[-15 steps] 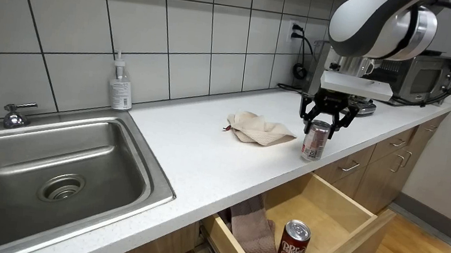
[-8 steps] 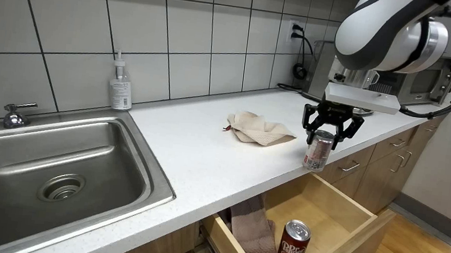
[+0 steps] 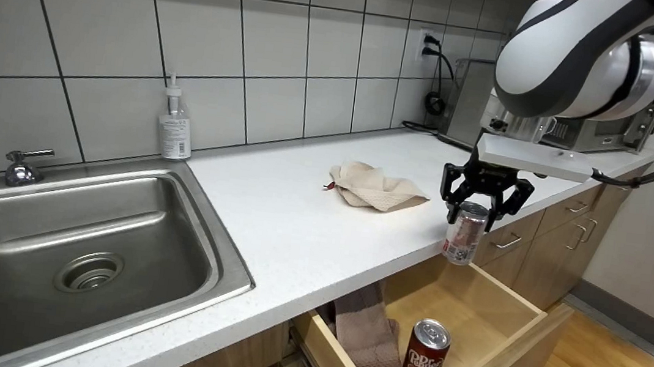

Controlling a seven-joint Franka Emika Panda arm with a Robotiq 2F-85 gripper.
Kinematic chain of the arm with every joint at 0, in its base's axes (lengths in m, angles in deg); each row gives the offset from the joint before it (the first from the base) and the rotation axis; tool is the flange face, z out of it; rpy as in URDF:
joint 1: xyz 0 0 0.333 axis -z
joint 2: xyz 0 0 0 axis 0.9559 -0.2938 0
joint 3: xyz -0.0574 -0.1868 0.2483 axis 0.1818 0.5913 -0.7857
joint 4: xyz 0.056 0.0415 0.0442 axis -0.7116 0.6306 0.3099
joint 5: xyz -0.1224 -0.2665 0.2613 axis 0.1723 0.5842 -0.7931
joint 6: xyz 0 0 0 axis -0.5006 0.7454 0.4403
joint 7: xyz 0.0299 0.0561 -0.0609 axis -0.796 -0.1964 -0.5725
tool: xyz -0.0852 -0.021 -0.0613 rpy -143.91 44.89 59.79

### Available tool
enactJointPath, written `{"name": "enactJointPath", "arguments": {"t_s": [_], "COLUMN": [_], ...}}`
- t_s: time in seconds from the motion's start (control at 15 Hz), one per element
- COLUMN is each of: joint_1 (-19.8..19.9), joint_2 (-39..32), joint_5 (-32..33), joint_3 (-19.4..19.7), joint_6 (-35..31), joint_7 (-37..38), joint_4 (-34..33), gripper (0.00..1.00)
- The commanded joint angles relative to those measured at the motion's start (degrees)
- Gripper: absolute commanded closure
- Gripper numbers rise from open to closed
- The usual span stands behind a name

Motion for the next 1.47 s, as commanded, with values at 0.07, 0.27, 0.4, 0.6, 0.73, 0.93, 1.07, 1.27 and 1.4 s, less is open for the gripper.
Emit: {"name": "enactJointPath", "arguments": {"t_s": [0.07,0.27,0.4,0.6,0.73,0.93,1.07,1.27,1.4], "joint_1": [0.0,-0.2,-0.4,-0.7,-0.9,-1.0,-1.1,-1.2,-1.3], "joint_2": [3.9,4.2,4.2,3.8,3.5,3.0,2.5,1.6,0.9], "joint_5": [1.1,1.3,1.4,1.8,2.2,1.8,2.0,1.8,2.1], "joint_3": [-0.7,-1.0,-1.3,-1.6,-1.8,-2.0,-1.9,-1.8,-1.6], "joint_6": [-1.6,-1.9,-2.4,-3.5,-4.4,-6.0,-6.9,-7.6,-8.1], "joint_7": [-0.1,-0.2,-0.2,-0.1,0.2,-0.3,0.2,0.3,0.8], "joint_4": [4.3,5.6,6.4,7.4,8.1,9.0,9.4,9.8,9.9], "gripper": [0.62,0.62,0.62,0.62,0.62,0.62,0.62,0.62,0.62]}}
